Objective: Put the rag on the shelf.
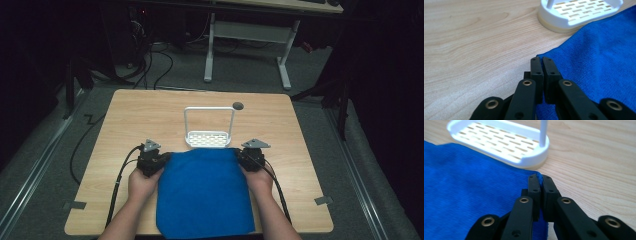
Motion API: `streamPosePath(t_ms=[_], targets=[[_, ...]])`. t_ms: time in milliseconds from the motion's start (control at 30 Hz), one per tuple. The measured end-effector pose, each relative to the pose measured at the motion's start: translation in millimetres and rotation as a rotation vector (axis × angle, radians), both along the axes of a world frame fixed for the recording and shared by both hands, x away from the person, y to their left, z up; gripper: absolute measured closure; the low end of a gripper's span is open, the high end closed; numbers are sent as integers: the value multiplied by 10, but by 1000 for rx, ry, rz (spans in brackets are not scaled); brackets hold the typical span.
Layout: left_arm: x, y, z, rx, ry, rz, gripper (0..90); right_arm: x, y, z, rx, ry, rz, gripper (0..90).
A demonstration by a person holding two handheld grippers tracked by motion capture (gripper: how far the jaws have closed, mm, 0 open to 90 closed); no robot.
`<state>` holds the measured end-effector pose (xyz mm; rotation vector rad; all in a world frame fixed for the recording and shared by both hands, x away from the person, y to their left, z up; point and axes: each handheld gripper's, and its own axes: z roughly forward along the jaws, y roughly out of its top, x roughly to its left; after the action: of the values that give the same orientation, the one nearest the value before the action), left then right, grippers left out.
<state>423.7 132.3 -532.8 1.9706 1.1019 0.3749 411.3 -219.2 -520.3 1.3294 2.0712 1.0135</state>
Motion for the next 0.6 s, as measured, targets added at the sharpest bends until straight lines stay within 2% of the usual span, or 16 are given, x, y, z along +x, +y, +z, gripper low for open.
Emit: streamPosePath(t_ms=[67, 300, 600], targets=[[-11, -4, 8, 3, -5, -5, 884, -35, 18, 21, 0, -18, 7, 876], [-120, 31, 100, -61, -56, 9, 885, -144, 16, 67, 22, -50, 22, 876], [-253, 134, 225, -113, -124, 33, 887, -269, -41, 165, 43, -99, 30, 877]])
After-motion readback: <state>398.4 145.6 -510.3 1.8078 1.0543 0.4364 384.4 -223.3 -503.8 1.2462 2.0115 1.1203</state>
